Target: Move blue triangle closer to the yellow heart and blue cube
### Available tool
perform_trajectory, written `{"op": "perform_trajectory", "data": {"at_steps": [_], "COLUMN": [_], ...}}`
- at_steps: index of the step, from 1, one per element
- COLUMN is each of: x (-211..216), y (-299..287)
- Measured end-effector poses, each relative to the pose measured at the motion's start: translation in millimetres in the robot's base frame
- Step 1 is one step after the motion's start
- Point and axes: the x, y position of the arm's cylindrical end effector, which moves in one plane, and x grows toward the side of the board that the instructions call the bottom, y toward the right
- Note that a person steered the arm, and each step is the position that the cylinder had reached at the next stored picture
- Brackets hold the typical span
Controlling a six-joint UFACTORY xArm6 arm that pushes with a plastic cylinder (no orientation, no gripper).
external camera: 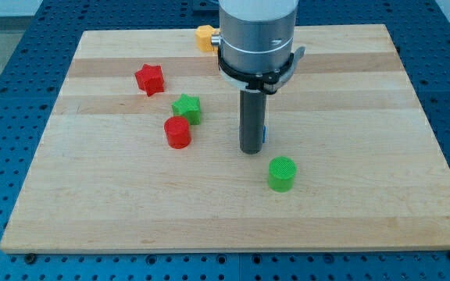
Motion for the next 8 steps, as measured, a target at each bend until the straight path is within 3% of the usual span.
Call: {"op": "perform_trajectory", "data": {"at_steps": [8], "x": [-137], "y": [34]}}
